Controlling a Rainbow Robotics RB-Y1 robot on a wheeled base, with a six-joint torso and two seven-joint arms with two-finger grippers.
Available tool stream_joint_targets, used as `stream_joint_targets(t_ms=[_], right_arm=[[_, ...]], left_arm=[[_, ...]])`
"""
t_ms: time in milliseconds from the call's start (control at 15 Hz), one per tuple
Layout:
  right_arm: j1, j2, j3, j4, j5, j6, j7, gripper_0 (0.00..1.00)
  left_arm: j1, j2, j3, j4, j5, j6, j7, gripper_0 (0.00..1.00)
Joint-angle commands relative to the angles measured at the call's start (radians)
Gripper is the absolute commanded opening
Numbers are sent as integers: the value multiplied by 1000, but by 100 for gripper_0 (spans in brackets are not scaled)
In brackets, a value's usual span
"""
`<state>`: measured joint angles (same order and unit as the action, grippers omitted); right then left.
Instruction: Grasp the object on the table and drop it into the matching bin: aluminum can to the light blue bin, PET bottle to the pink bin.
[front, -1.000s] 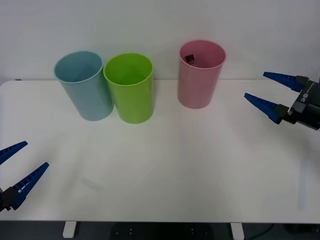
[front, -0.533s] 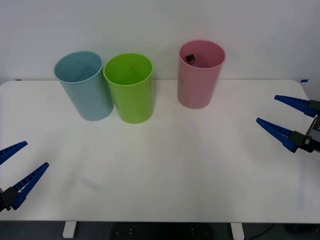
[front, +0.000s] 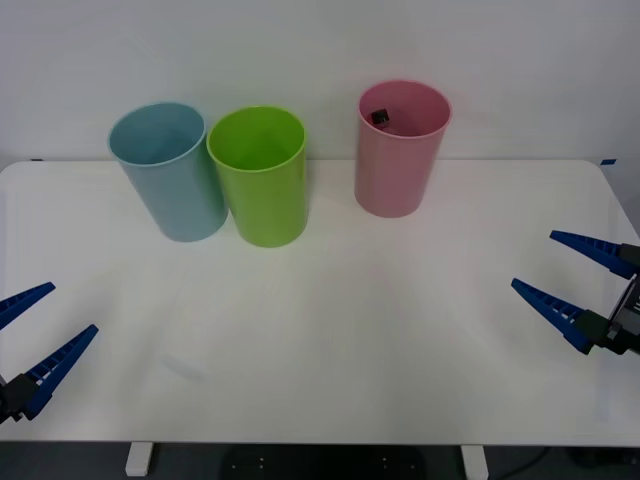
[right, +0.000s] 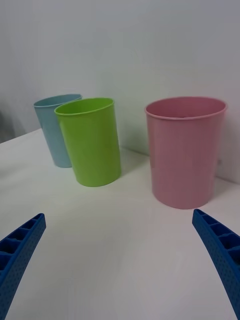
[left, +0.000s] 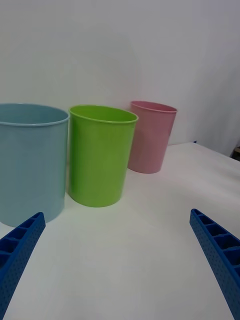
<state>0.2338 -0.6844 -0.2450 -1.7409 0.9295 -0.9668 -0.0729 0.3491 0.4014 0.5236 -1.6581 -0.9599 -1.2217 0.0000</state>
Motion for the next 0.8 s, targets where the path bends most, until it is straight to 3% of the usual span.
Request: stream_joint_targets(t_ms=[67,800], right_arm=[[30,6,-8,-2,3,-33,-1,100],[117,14,-51,-2,3,-110,-1,100]], left_arm=[[0,0,0,0,0,0,0,100],[0,0,0,0,0,0,0,100]])
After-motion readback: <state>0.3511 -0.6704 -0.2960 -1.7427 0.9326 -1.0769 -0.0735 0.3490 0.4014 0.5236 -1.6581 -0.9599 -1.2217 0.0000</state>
